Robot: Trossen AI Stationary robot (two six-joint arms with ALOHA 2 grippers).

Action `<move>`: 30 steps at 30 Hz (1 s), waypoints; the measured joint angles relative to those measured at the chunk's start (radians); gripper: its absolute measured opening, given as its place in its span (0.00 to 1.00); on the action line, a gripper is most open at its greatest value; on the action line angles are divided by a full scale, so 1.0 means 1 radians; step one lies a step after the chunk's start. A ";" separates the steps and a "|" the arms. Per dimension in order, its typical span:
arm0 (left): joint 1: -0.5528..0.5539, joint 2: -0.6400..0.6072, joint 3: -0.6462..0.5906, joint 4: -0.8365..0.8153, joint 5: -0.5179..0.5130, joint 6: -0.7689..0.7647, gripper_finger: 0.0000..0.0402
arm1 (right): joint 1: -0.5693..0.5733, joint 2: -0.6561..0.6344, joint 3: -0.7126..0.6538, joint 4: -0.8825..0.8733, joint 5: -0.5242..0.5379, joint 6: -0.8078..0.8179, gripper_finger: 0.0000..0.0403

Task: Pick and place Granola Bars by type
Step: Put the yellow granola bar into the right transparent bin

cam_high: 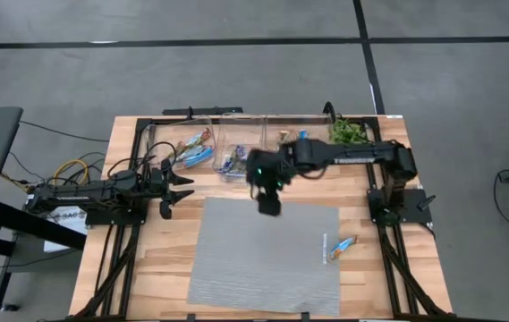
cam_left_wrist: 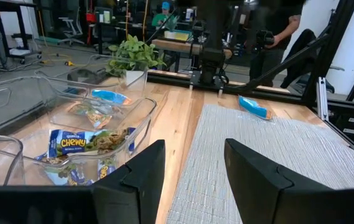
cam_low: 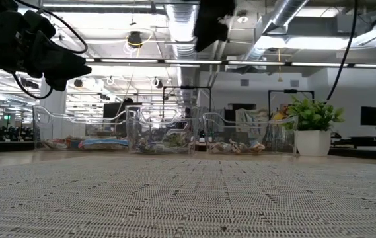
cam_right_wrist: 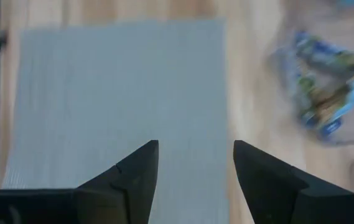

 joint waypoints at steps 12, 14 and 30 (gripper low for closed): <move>0.000 0.000 0.000 0.000 0.000 0.000 0.39 | 0.268 -0.010 -0.057 -0.335 -0.002 0.009 0.49; 0.000 0.000 0.000 0.000 0.000 0.000 0.39 | 0.306 -0.011 -0.091 -0.371 -0.002 0.025 0.49; 0.000 0.000 0.000 0.000 0.000 0.000 0.39 | 0.528 -0.197 -0.632 -0.308 -0.073 0.151 0.49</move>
